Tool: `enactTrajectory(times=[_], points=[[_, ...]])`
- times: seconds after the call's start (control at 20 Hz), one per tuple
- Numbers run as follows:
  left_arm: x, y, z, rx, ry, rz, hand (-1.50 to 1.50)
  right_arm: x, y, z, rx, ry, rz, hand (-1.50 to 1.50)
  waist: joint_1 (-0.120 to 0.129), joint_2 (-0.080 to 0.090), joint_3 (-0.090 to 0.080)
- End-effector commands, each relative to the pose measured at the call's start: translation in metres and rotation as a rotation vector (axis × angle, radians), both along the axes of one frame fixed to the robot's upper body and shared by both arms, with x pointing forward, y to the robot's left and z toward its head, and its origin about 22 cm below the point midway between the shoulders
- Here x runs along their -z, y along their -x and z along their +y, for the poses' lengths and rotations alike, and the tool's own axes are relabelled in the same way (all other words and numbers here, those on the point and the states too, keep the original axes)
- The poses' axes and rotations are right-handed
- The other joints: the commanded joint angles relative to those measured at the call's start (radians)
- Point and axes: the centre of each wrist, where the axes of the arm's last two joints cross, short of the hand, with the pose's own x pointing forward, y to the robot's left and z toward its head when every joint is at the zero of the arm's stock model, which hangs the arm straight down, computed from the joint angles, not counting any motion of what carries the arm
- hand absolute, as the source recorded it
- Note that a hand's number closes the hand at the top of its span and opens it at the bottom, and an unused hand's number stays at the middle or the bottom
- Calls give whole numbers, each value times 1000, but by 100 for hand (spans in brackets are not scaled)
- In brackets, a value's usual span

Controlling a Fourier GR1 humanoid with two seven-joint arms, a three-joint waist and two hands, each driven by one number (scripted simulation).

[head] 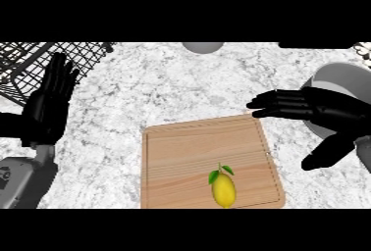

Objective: Pick the lemon from the cutting board and place it in the pot

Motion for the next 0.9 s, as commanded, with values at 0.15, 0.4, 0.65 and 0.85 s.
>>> enactTrajectory(times=[0.15, 0.4, 0.65, 0.85], points=[[13, 3, 7, -3, 13, 6, 0, -22, 13, 44, -81, 233, -35, -150, -10, -3, -1], [5, 3, 3, -4, 6, 10, 0, 2, 25, 62, -49, 310, -4, -150, -11, -3, 0], [-3, -6, 7, -13, 0, -1, 0, 14, 36, 92, -17, 391, 29, -150, -15, -3, -1], [14, 16, 0, -24, 17, -5, 0, 50, 48, 77, -41, 406, 61, -150, -12, -3, 0]])
